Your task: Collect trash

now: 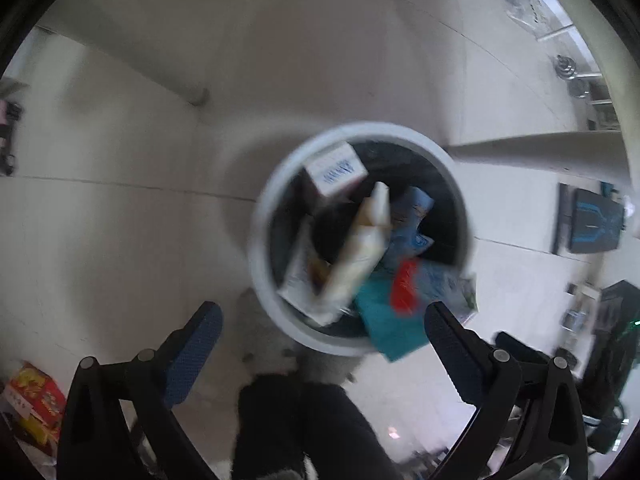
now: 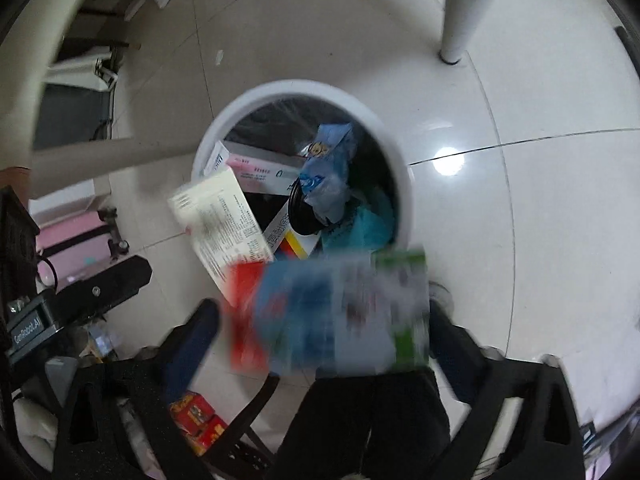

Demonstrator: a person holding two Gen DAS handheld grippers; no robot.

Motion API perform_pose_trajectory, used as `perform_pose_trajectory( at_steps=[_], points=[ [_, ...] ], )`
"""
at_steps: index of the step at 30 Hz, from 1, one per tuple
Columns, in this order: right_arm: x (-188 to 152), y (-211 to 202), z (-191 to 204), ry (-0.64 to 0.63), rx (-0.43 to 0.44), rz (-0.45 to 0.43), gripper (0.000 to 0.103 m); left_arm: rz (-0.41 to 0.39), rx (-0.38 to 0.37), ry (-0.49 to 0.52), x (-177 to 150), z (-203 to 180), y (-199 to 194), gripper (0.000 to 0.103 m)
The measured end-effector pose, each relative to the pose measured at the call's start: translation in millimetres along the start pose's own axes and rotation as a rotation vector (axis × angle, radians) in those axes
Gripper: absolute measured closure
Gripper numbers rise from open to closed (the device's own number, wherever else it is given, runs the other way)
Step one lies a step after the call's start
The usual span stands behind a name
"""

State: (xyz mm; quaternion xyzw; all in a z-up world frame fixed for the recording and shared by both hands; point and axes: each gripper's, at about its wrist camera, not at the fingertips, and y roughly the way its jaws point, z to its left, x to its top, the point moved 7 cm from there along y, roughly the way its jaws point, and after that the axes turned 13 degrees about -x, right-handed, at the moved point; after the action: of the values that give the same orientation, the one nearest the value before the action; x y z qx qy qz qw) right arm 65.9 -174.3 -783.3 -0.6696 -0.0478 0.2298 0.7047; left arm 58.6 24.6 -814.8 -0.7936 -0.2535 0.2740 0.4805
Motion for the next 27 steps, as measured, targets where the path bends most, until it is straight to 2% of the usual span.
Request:
perform_pose_trajectory(
  at_steps=[4,9,14,17,20,27],
  points=[
    [-2.0,-4.5,-1.1,-0.022,-0.060,-0.038,0.000,-0.045,0.103,0.040,-14.9,6.8,-29.9,0.000],
    [-13.8,-41.7,-6.7,-0.047,-0.179,-0.105,0.000,-0.092,0.182,0.096,-31.9,-4.7,-73.7,0.000],
    [-33.4,-97.8,-9.8,-0.041,-0.274,-0.157,0.000,-0.101,0.199,0.140,-52.7,-22.2,-114.0,0.000],
    [-48.9,-136.7,-9.0,-0.040,-0.304,-0.185,0.000,-0.111,0.202,0.171,-69.7,-41.6,-154.8,0.000],
    [-68.6,-186.4,-6.2,-0.041,-0.319,-0.222,0.000,-0.114,0.199,0.192,-83.3,-58.4,-180.3,0.000],
    [-126.4,-315.5,4.5,-0.045,-0.300,-0.291,0.000,-0.152,0.168,0.230,-125.5,-108.1,-276.2,0.000]
  ],
)
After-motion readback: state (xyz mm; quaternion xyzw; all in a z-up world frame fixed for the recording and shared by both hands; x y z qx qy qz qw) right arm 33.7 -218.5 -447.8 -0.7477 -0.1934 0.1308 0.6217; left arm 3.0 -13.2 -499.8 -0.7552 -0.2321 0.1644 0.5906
